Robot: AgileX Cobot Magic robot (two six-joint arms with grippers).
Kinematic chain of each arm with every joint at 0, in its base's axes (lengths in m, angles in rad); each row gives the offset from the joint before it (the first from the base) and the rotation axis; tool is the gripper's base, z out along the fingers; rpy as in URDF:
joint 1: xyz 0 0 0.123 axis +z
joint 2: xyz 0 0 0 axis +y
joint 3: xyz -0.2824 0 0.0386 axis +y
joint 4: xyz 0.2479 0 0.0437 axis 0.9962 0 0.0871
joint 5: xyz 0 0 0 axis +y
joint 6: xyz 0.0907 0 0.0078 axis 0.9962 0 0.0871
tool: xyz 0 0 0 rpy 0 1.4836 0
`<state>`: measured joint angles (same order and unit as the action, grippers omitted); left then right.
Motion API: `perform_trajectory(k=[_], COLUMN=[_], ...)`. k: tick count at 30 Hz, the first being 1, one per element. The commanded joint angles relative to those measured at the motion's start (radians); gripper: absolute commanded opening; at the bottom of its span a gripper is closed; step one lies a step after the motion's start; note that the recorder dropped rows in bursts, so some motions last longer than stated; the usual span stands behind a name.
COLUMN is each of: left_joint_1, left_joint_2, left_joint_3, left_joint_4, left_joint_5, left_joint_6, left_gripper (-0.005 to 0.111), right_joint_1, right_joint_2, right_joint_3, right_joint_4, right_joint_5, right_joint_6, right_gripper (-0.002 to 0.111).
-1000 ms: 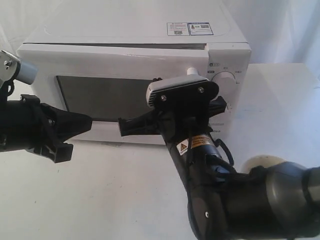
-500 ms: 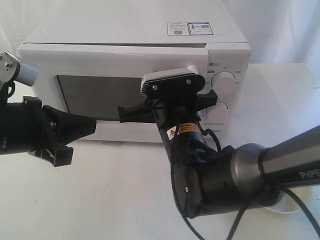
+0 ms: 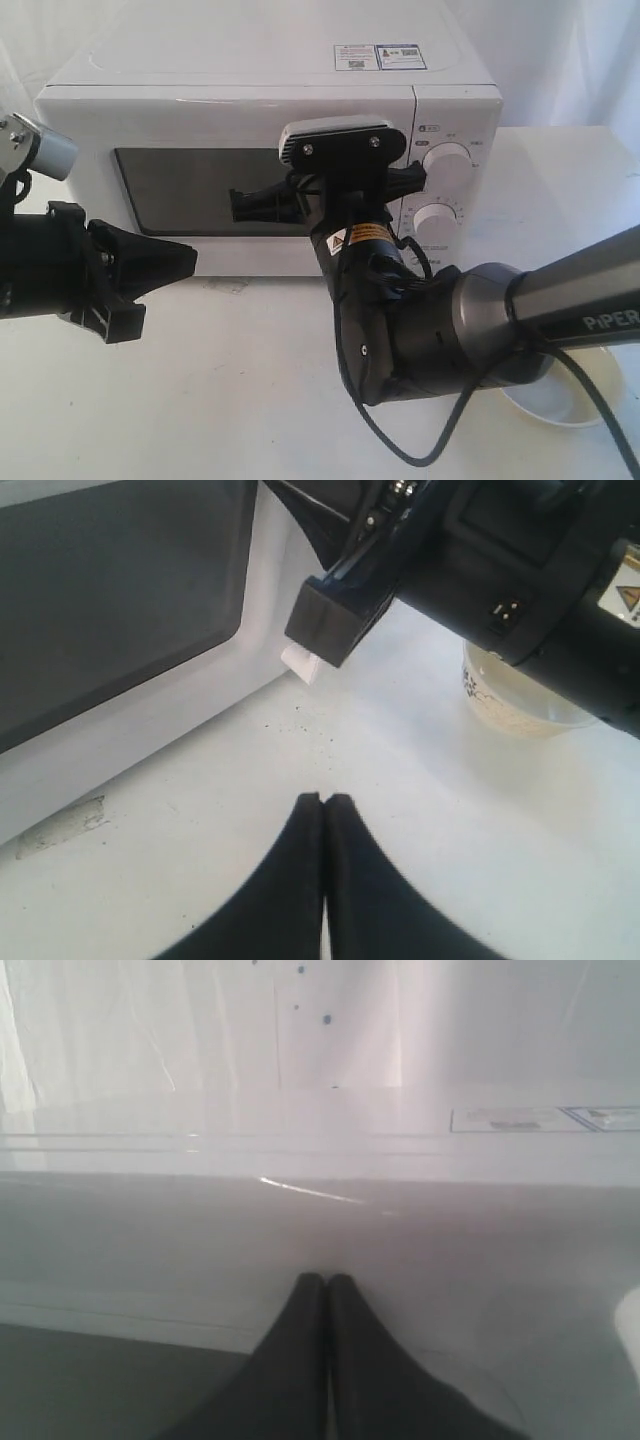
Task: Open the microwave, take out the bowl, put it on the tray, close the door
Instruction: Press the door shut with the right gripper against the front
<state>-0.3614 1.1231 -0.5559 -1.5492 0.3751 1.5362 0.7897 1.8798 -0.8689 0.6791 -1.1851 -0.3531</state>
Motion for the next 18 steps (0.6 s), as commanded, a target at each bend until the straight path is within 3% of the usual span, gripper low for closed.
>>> perform_trajectory(k=[1, 8, 13, 18], left_joint_1=[0.000, 0.000, 0.000, 0.000], left_joint_2=[-0.006, -0.006, -0.006, -0.006], left_joint_3=[0.007, 0.007, 0.007, 0.007], left_joint_4=[-0.020, -0.020, -0.025, -0.030], left_joint_5=[0.015, 0.019, 0.085, 0.052], left_joint_6=[-0.015, -0.031, -0.040, -0.040], left_gripper=[0.000, 0.000, 0.000, 0.000], right_joint_1=[-0.024, -0.017, 0.045, 0.077], right_joint_2=[0.007, 0.005, -0.022, -0.040], right_joint_3=[-0.031, -0.014, 0.075, 0.133], right_joint_4=[0.033, 0.039, 0.039, 0.042], right_joint_5=[-0.036, 0.052, -0.036, -0.036], right_joint_6=[-0.004, -0.004, -0.009, -0.009], right_gripper=[0.000, 0.000, 0.000, 0.000])
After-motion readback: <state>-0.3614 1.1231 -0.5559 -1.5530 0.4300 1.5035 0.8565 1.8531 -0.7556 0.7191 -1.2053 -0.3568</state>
